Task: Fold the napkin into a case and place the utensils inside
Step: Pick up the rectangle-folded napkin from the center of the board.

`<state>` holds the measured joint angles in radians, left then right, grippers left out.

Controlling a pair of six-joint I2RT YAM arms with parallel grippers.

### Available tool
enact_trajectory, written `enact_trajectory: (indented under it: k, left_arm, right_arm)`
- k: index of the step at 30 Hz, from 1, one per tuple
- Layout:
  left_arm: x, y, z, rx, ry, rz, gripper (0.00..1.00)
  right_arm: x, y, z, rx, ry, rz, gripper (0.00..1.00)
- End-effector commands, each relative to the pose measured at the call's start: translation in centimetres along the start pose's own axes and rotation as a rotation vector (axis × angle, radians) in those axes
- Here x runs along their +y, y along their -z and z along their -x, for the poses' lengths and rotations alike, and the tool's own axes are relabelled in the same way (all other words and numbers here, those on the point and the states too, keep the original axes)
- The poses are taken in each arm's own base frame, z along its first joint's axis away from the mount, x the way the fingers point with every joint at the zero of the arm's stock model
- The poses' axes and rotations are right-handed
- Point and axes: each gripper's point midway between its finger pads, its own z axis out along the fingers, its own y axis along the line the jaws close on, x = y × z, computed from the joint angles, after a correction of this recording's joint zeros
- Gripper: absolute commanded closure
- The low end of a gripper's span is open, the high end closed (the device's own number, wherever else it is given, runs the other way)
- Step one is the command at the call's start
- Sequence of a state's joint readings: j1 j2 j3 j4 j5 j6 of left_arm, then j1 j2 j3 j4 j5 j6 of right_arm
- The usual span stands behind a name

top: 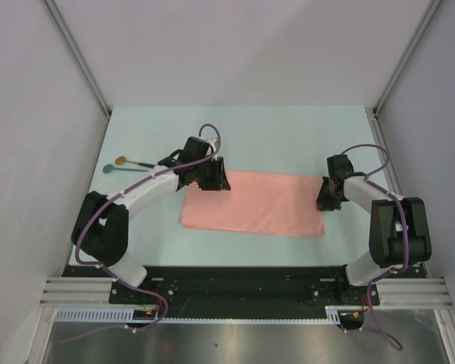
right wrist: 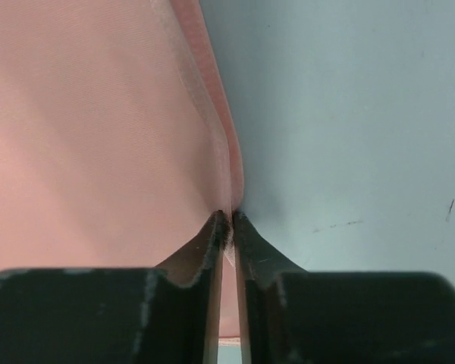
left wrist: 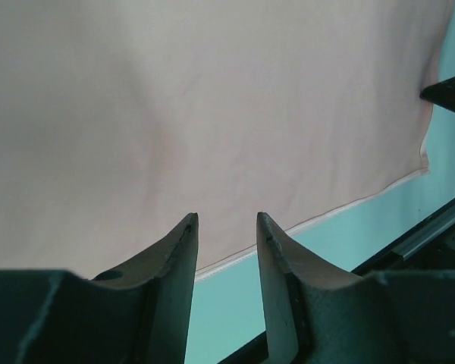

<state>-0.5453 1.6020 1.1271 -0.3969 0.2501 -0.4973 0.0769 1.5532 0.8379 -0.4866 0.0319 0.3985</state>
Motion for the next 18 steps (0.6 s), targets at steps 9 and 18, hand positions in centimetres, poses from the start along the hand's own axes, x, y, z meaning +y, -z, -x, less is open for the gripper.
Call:
enact_trajectory:
  k: [9,18]
  left_arm:
    - [1.5,-1.2,0.1,0.032,0.15,-0.04,0.63]
    - [-0.5,-3.2,2.3,0.048,0.212,-0.128,0.65]
  right_arm:
    - [-2.4,1.8,3.3,-0.089,-0.033,-0.068,1.0]
    - [-5.5,6.2,7.4,-0.232,-0.004,-0.23,1.0]
